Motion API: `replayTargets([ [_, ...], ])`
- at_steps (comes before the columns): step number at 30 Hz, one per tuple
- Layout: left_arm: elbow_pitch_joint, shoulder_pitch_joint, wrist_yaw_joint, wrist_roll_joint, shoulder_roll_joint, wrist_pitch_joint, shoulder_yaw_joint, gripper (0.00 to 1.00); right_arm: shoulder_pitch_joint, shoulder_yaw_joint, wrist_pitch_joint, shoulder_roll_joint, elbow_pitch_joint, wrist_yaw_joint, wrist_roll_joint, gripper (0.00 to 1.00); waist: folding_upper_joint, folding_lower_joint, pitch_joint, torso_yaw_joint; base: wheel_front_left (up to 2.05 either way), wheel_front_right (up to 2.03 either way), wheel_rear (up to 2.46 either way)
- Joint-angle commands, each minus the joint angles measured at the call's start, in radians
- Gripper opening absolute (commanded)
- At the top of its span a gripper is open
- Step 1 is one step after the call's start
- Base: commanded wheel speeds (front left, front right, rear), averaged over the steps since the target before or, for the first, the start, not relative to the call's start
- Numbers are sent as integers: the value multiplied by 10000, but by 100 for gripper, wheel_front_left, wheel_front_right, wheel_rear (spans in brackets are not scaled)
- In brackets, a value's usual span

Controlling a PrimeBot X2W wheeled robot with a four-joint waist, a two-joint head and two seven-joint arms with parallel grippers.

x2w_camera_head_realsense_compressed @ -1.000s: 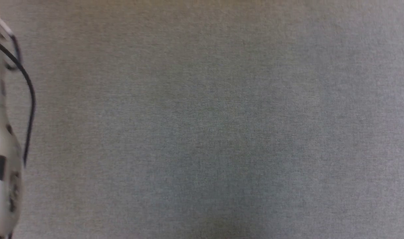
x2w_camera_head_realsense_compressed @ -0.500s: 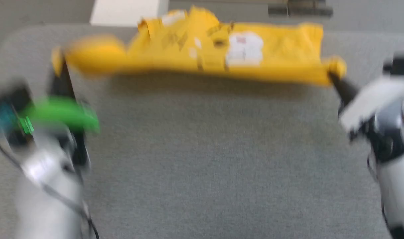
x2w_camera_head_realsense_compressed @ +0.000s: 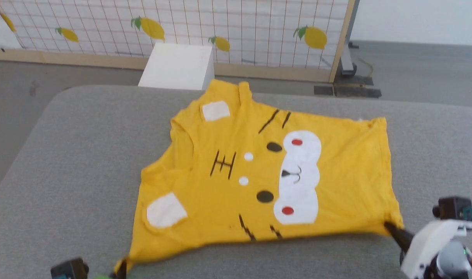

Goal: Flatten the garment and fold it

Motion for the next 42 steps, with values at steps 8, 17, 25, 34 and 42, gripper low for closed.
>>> replayTargets([
  [8,-916,1815,975,-535,450,2488,-207,0,1797,-297,1933,-87,-816,-15,-534,0,-1,2,-312,-78,0,0,0],
  [17,-2791,1537,822,-920,156,1642,310,0,1930,-986,2656,458,-2224,-15,-1066,0,-1,2,-61,-303,0,0,0],
  [25,-3396,-1027,308,-470,525,1817,-165,0,927,-1139,3152,410,-2964,-15,-1590,0,-1,2,762,-376,0,0,0],
  [34,-1468,-4435,-302,-55,653,2169,-793,0,-515,-1254,4484,576,-3050,-15,-2178,0,-1,2,2310,-485,0,0,0],
  [42,910,-6462,-751,413,370,1673,-1292,0,-1329,-1182,5228,657,-2897,-15,-2591,0,-1,2,3381,-538,0,0,0],
])
